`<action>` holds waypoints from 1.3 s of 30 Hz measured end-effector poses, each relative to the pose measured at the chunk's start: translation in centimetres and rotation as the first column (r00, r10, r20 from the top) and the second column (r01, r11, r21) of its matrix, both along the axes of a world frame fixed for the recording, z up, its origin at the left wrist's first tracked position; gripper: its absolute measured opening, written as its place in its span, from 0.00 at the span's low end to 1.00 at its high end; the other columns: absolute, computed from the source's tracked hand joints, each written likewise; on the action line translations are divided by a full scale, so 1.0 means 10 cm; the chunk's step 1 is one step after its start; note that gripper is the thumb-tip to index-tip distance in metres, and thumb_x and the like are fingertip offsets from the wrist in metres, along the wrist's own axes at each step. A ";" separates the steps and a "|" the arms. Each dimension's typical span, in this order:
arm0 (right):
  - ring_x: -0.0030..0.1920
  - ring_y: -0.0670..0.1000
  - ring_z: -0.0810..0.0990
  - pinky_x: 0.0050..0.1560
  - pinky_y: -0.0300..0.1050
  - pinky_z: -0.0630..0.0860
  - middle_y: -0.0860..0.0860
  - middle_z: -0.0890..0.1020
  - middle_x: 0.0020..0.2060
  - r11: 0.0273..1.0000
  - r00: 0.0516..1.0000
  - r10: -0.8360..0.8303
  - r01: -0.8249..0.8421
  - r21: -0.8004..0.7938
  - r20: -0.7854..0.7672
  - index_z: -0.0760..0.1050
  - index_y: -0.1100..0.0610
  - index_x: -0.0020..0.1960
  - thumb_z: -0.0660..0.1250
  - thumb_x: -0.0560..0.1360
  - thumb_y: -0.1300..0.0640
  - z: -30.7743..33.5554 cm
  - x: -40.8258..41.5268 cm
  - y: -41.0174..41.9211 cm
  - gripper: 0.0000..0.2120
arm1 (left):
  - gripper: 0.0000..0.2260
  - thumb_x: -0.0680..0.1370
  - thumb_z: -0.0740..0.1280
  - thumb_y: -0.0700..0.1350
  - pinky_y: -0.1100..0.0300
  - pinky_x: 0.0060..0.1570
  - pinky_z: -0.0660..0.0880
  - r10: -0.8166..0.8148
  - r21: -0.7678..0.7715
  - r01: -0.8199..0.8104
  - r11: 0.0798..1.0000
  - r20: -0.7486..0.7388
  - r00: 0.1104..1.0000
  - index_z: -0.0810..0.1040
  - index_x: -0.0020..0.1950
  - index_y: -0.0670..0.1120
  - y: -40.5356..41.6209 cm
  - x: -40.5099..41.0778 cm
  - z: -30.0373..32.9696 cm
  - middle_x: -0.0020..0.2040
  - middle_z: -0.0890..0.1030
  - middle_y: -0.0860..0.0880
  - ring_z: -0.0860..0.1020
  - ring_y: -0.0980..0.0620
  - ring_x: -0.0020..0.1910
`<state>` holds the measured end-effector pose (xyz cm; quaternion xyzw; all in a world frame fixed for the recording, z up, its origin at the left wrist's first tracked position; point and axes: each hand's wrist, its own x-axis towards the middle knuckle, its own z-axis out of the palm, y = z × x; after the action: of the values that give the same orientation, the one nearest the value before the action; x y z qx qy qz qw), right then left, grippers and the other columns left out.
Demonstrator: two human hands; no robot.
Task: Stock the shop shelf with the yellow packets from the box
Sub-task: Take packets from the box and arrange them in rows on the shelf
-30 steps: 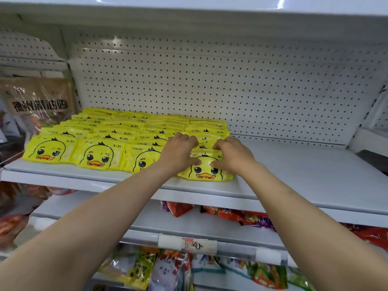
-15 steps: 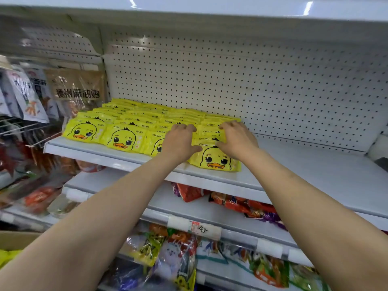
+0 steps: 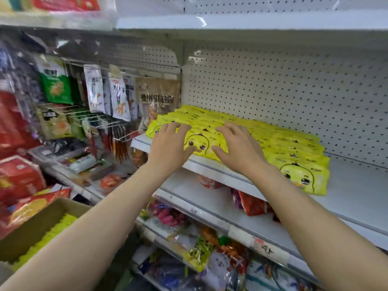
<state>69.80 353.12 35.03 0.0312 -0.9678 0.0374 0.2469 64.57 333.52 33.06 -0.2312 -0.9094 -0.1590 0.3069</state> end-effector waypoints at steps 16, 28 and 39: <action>0.74 0.53 0.61 0.73 0.49 0.63 0.50 0.66 0.74 0.983 0.977 0.178 -0.173 -0.057 0.118 0.65 0.51 0.74 0.65 0.77 0.42 -0.61 -1.79 -3.20 0.28 | 0.27 0.76 0.68 0.59 0.47 0.60 0.73 0.167 -0.113 -0.155 0.982 0.112 0.980 0.68 0.72 0.51 -3.16 -1.50 -0.54 0.67 0.72 0.47 0.69 0.43 0.66; 0.74 0.55 0.62 0.70 0.51 0.65 0.51 0.66 0.74 0.961 0.835 0.272 -0.264 -0.085 0.478 0.65 0.52 0.74 0.64 0.79 0.43 -2.01 -2.70 -3.97 0.27 | 0.24 0.75 0.68 0.56 0.46 0.59 0.71 0.290 -0.182 -0.233 0.955 0.420 0.860 0.71 0.69 0.50 -3.87 -2.11 -1.95 0.65 0.73 0.46 0.70 0.41 0.63; 0.69 0.58 0.71 0.65 0.48 0.68 0.58 0.74 0.68 0.961 0.319 0.271 -0.149 -0.235 0.908 0.70 0.56 0.71 0.69 0.76 0.45 -4.30 -2.80 -4.04 0.27 | 0.27 0.75 0.69 0.55 0.49 0.62 0.70 0.299 -0.250 -0.179 0.951 0.891 0.342 0.68 0.72 0.52 -4.07 -1.89 -4.03 0.64 0.74 0.44 0.70 0.40 0.65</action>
<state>41.80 312.76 -7.95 0.1163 -0.9186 0.1321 -0.3538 45.65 292.83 -7.29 0.0156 -0.9559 -0.1643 -0.2430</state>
